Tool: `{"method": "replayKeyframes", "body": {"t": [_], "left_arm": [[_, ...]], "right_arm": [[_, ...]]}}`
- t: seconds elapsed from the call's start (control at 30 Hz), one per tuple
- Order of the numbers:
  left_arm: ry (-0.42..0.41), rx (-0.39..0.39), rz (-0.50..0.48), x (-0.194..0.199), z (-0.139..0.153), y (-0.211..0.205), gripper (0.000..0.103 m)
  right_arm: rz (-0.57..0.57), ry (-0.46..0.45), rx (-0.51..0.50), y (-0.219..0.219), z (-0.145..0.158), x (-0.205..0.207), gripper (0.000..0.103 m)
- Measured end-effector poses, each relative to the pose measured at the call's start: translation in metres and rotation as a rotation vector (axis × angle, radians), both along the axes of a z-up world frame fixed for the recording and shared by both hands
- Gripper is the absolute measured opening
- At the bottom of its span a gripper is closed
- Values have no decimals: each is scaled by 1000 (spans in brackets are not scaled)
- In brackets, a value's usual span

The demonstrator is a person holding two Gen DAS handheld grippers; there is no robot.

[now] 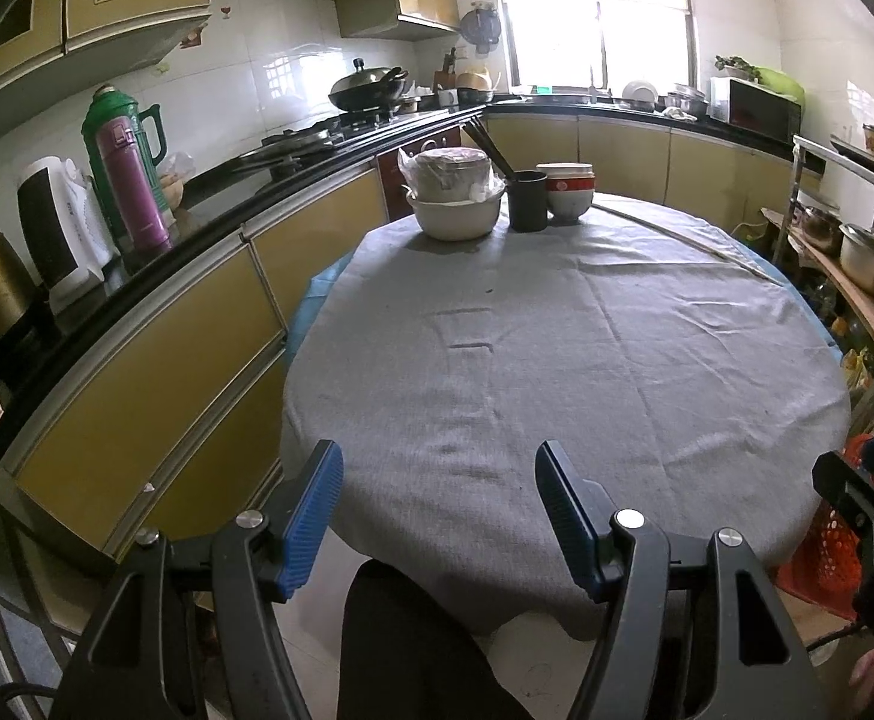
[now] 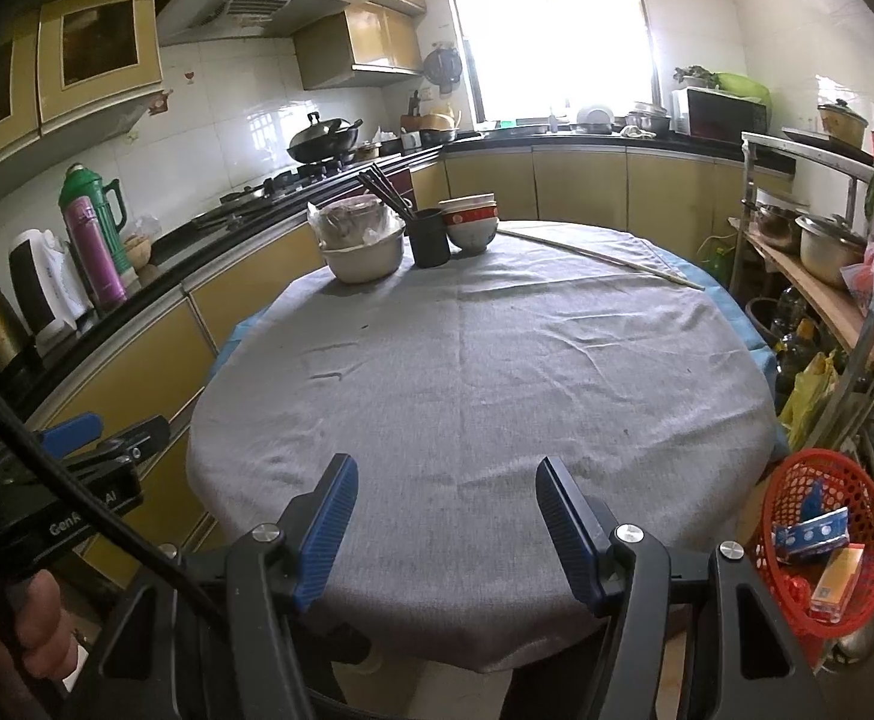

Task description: Collect trash

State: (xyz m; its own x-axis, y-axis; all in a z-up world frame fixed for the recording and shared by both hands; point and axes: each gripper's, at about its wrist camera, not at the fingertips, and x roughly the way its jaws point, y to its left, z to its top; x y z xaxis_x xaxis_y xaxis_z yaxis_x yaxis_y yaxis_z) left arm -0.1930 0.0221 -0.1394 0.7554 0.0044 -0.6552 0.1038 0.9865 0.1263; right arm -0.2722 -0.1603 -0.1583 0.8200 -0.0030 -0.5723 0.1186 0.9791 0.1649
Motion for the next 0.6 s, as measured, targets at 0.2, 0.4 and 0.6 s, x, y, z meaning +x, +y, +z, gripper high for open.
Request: {"method": "replayKeyframes", "body": {"t": [0.2, 0.4, 0.6], "left_arm": [[14, 6, -2, 7, -3, -3, 68], [41, 13, 1, 24, -8, -6, 68], [70, 22, -1, 50, -15, -15, 68]], "right_arm": [[-3, 17, 7, -3, -3, 8, 66], [-13, 38, 15, -9, -7, 24, 66], [-43, 78, 38, -27, -17, 53, 66]]}}
